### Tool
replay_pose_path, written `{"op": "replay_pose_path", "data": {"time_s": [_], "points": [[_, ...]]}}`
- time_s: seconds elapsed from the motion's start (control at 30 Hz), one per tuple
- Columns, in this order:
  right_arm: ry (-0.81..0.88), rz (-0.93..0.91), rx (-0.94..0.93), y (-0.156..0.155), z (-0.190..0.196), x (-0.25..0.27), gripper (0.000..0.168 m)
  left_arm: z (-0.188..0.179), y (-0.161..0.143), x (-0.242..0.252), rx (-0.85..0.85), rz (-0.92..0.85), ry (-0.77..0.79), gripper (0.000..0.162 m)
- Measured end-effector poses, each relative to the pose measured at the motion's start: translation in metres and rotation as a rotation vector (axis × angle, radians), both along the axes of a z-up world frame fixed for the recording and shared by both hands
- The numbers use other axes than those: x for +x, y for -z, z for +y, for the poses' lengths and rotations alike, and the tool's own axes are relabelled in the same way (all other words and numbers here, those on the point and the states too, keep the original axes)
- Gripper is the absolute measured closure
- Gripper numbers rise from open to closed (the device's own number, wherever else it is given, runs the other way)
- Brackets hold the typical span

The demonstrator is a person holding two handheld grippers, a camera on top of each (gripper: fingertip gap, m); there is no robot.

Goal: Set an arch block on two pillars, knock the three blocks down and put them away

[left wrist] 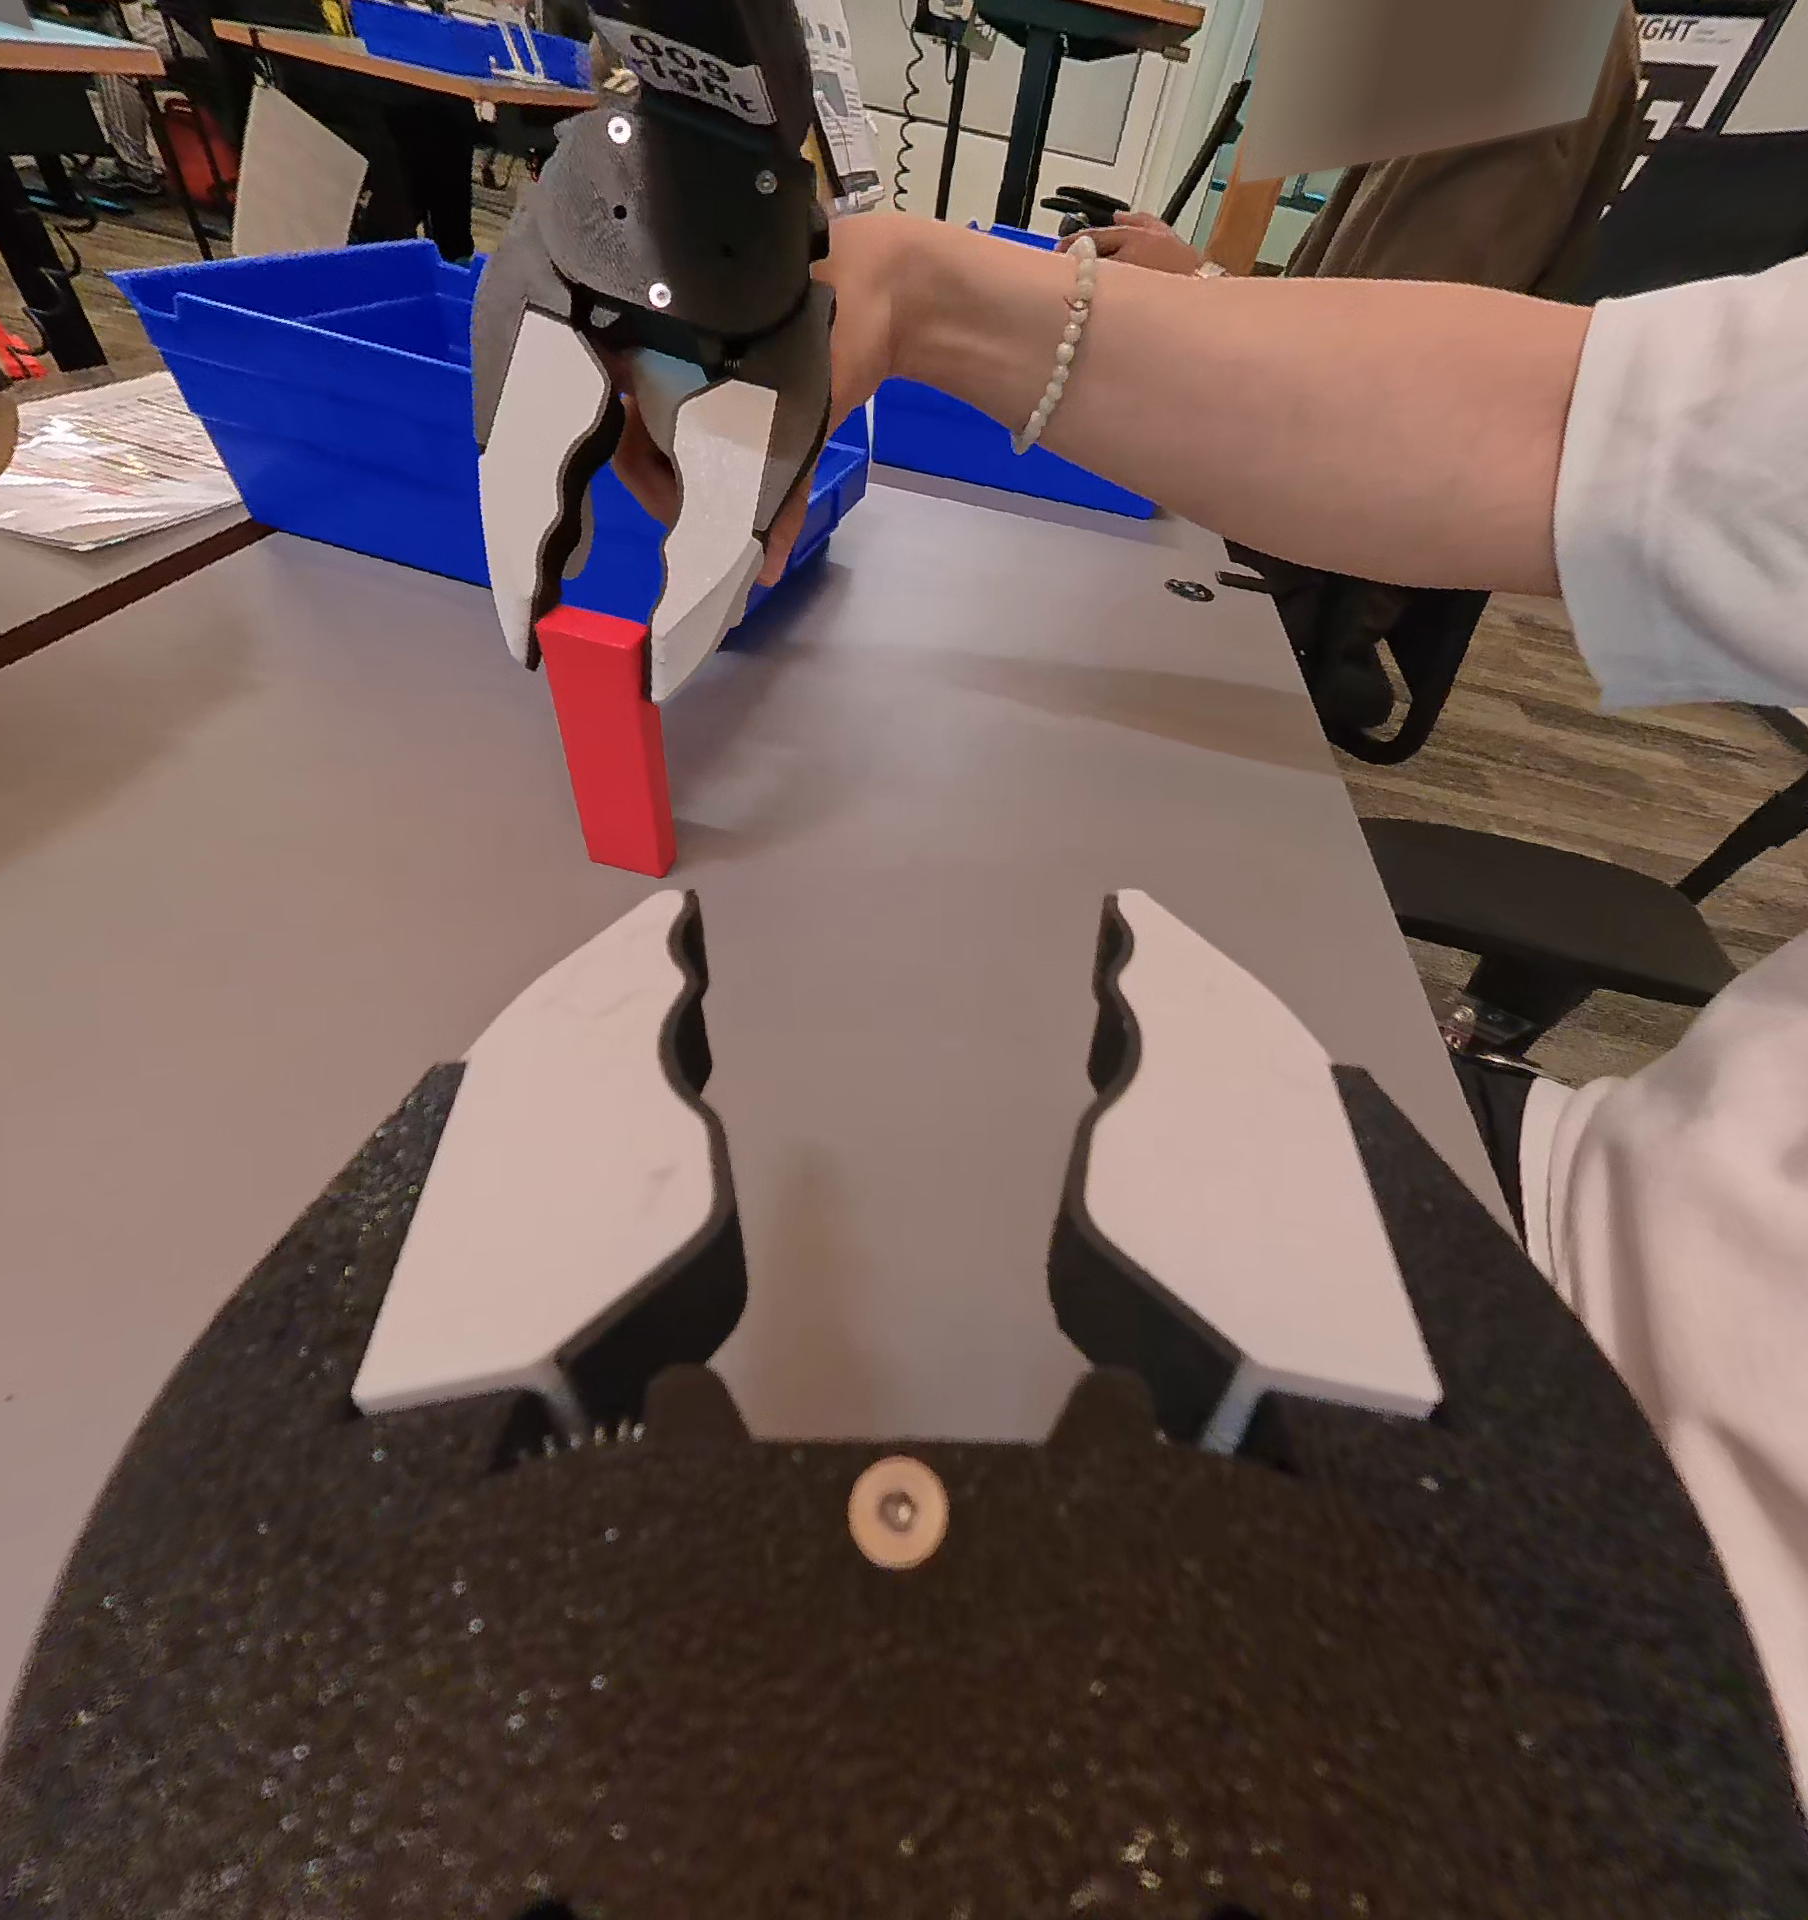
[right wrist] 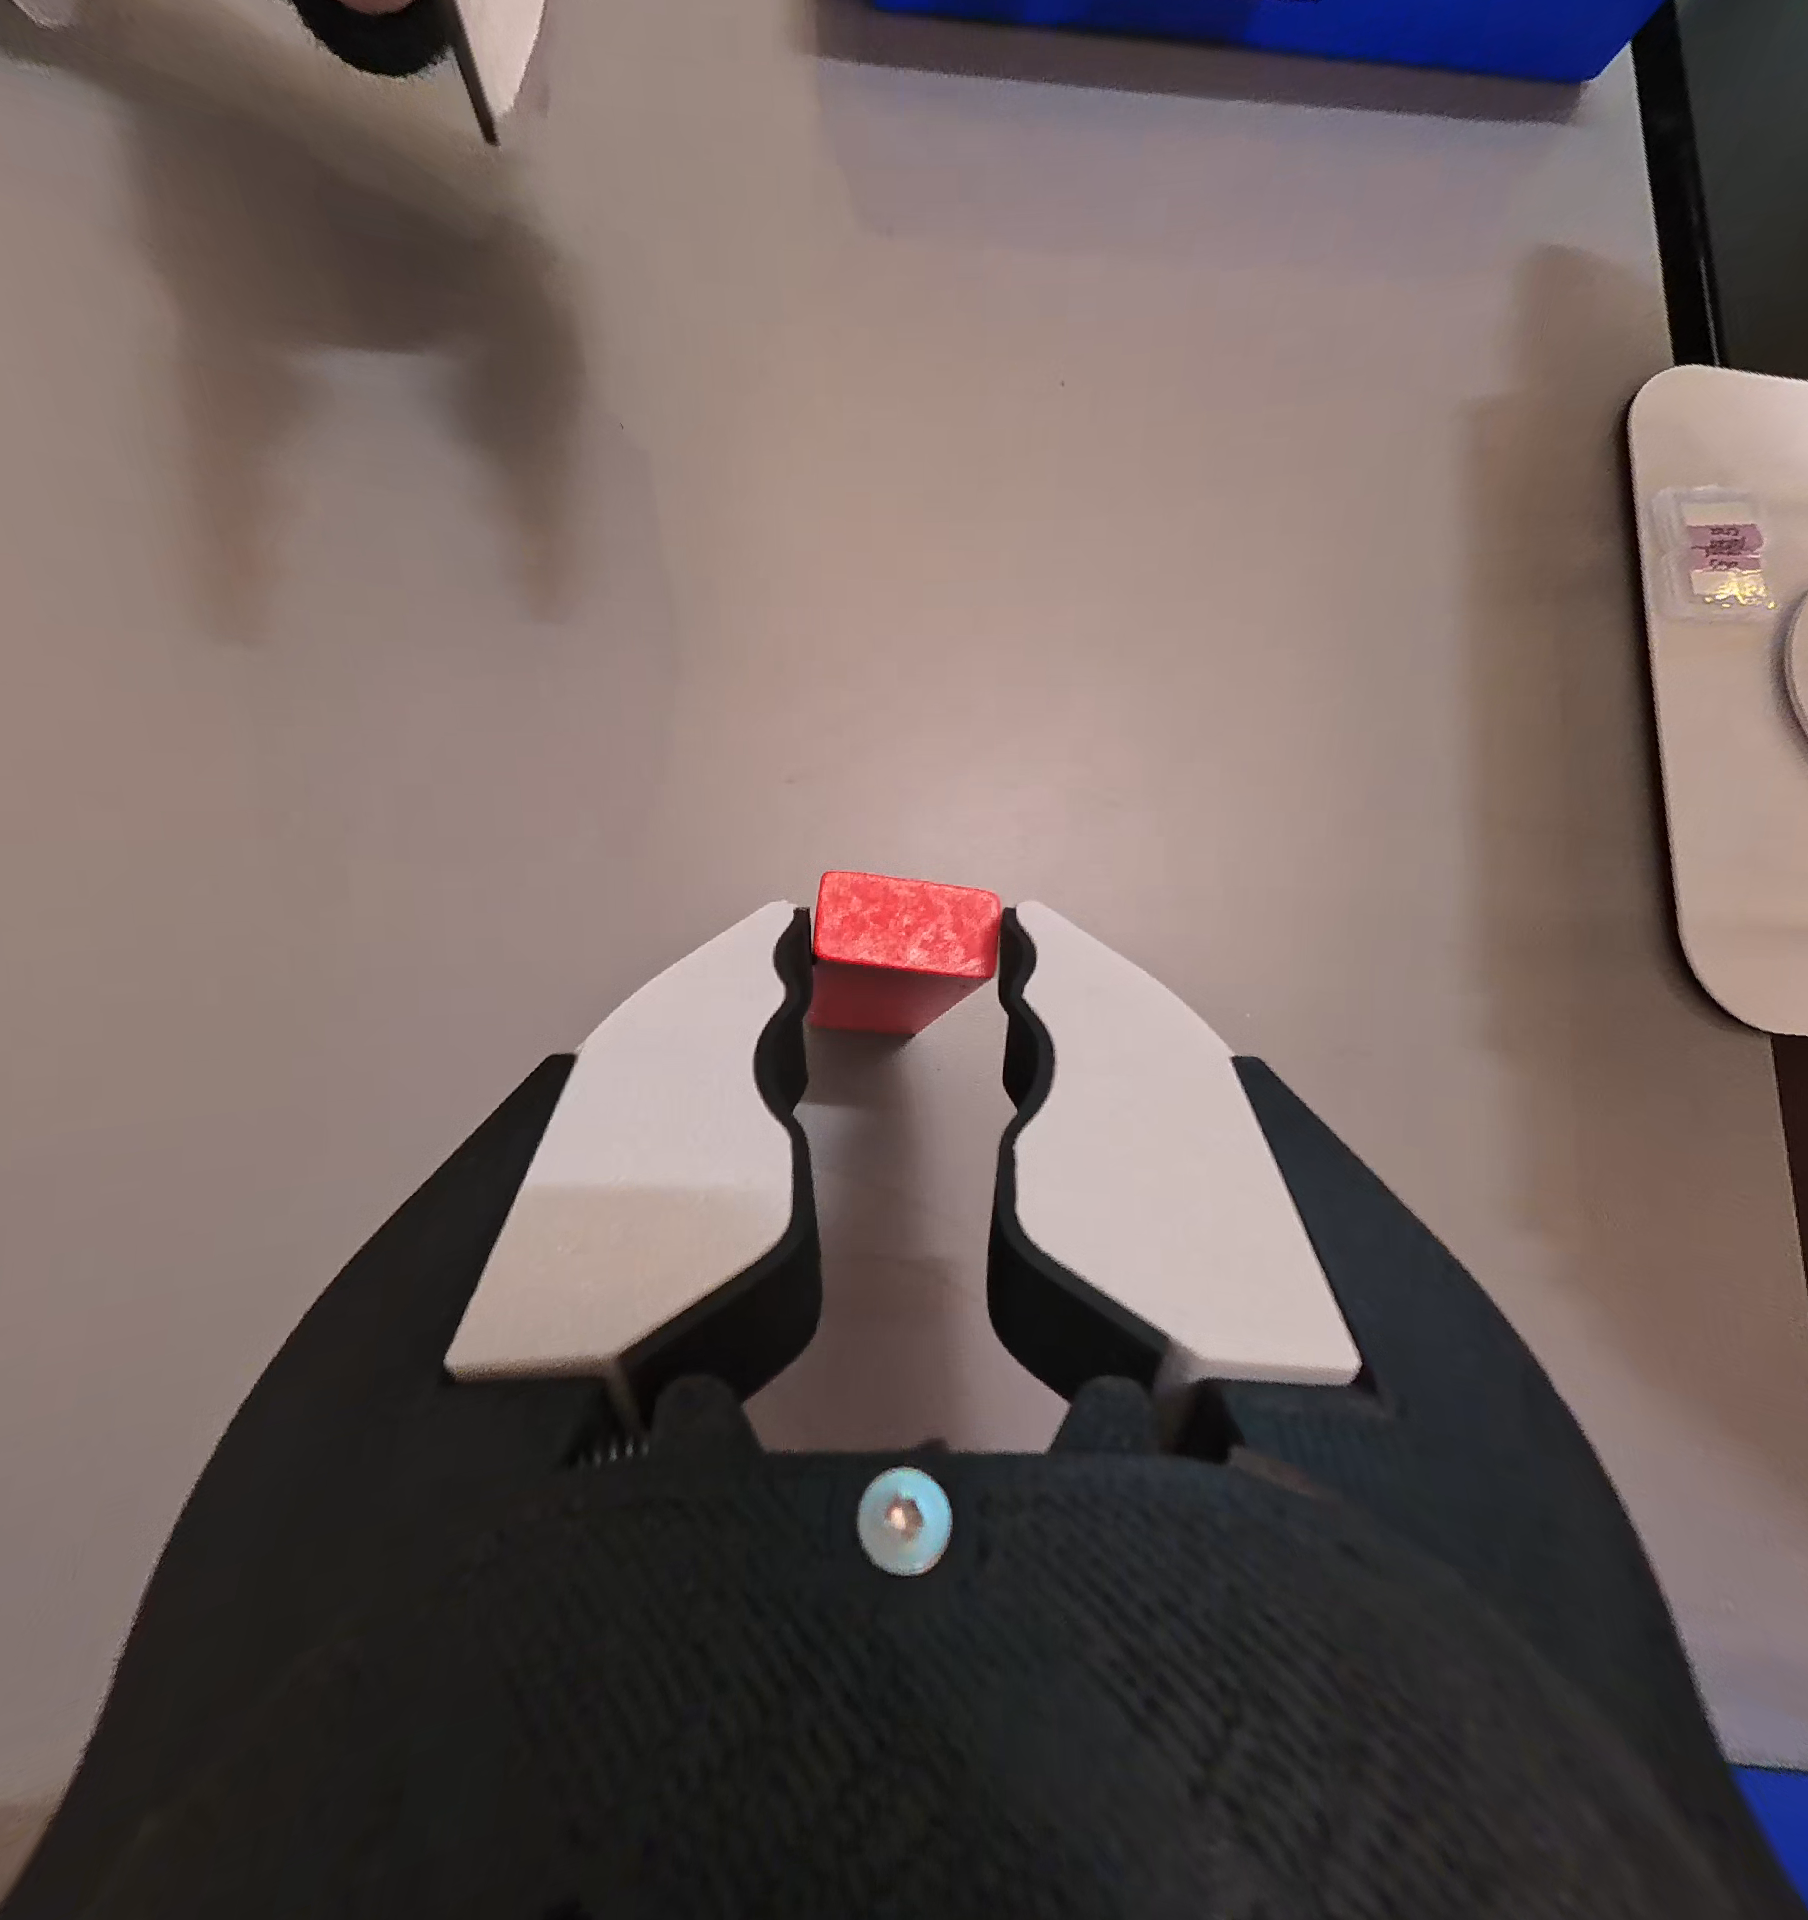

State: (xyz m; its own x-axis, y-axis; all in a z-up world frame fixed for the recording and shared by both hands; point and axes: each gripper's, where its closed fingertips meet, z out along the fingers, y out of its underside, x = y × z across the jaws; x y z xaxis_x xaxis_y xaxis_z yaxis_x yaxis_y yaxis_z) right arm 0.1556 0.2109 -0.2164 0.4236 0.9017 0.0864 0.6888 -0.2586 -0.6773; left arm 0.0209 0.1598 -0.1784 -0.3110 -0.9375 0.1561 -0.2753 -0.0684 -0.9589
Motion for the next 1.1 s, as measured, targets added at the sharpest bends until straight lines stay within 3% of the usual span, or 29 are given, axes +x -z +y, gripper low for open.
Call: {"op": "replay_pose_path", "data": {"time_s": [0.03, 0.23, 0.33, 0.43, 0.63, 0.83, 1.1], "points": [[-0.003, 0.007, -0.007, -0.001, 0.0, -0.001, 0.13, 0.0, -0.001, -0.001, 0.0, -0.003, -0.002, 0.091], [0.026, 0.047, 0.034, -0.019, 0.002, -0.003, 0.098, 0.008, -0.024, -0.014, -0.014, -0.043, -0.027, 0.086], [0.057, 0.065, 0.077, -0.033, -0.001, -0.002, 0.094, 0.029, -0.041, -0.036, 0.04, -0.024, -0.082, 0.085], [0.084, 0.077, 0.133, -0.045, -0.012, -0.003, 0.089, 0.073, -0.048, -0.073, 0.228, 0.108, -0.178, 0.086], [0.117, 0.125, 0.263, -0.066, -0.042, -0.007, 0.088, 0.201, -0.05, -0.173, 0.698, 0.557, -0.309, 0.092], [0.117, 0.184, 0.296, -0.067, -0.072, -0.017, 0.088, 0.277, -0.005, -0.241, 0.961, 1.05, -0.143, 0.103], [0.136, 0.202, 0.258, -0.05, -0.099, -0.017, 0.088, 0.271, 0.068, -0.247, 0.889, 1.249, 0.206, 0.101]]}}
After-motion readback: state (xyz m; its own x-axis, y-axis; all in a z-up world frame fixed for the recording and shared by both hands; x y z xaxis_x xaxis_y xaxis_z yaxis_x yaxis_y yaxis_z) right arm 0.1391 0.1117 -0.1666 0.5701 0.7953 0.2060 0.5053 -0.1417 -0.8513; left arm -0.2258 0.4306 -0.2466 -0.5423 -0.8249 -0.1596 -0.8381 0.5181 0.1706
